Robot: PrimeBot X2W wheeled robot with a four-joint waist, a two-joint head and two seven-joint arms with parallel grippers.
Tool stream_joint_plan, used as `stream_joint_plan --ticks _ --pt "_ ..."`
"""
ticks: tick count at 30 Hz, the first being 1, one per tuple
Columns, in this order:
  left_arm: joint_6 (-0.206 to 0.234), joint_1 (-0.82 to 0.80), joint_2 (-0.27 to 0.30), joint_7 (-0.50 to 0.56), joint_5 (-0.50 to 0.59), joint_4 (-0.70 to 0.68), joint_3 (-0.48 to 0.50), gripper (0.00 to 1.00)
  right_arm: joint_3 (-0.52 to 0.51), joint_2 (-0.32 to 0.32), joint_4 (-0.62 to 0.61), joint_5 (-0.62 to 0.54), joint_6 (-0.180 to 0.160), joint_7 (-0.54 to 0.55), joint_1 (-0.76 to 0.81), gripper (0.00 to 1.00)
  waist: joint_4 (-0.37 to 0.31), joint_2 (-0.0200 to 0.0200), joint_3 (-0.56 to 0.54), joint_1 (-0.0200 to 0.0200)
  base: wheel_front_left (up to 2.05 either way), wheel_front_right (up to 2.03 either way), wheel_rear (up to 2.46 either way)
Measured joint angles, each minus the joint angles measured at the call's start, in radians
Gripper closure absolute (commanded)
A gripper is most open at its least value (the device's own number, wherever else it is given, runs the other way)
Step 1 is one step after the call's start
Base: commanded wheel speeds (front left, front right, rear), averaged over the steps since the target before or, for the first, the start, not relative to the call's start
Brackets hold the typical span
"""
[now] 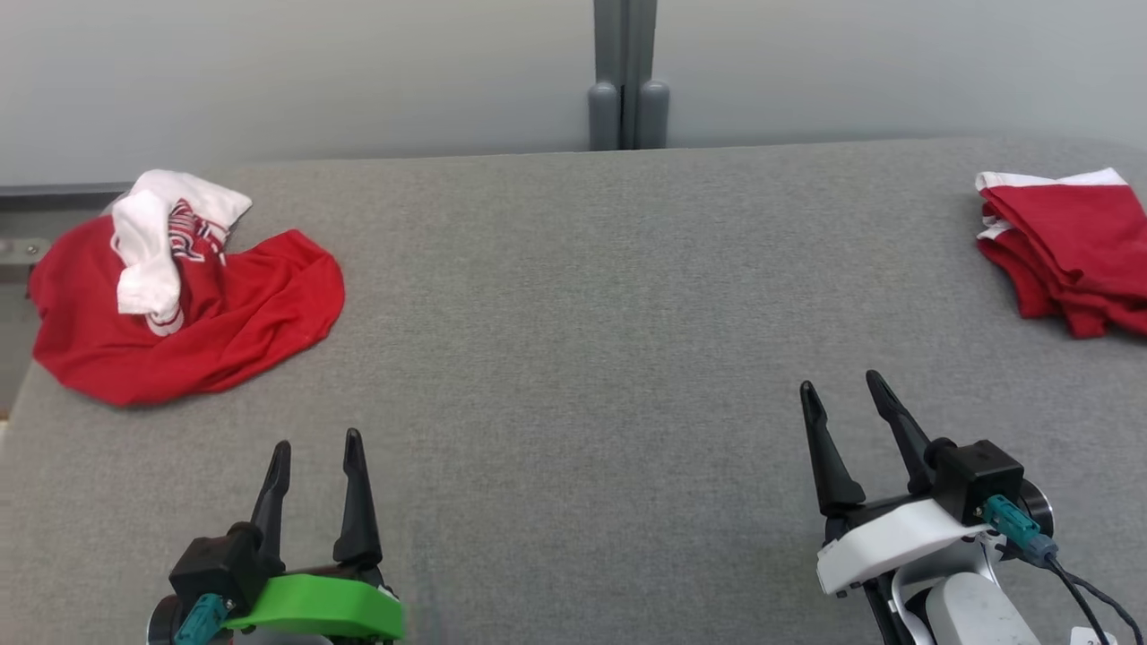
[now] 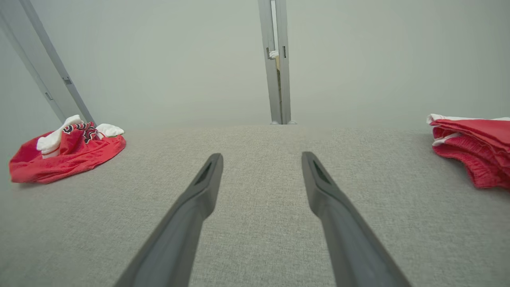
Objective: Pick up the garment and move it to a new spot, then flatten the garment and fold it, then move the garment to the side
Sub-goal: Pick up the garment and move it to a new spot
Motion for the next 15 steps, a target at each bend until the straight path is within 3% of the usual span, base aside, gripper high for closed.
stream_joint_plan --ticks 15 --pt "-0.003 0.006 0.000 0.000 0.001 -0.005 0.031 0.00 0.042 0.001 0.006 0.007 0.000 0.006 0.002 0.00 0.269 0.0000 0.001 0.0000 0.00 0.00 0.00"
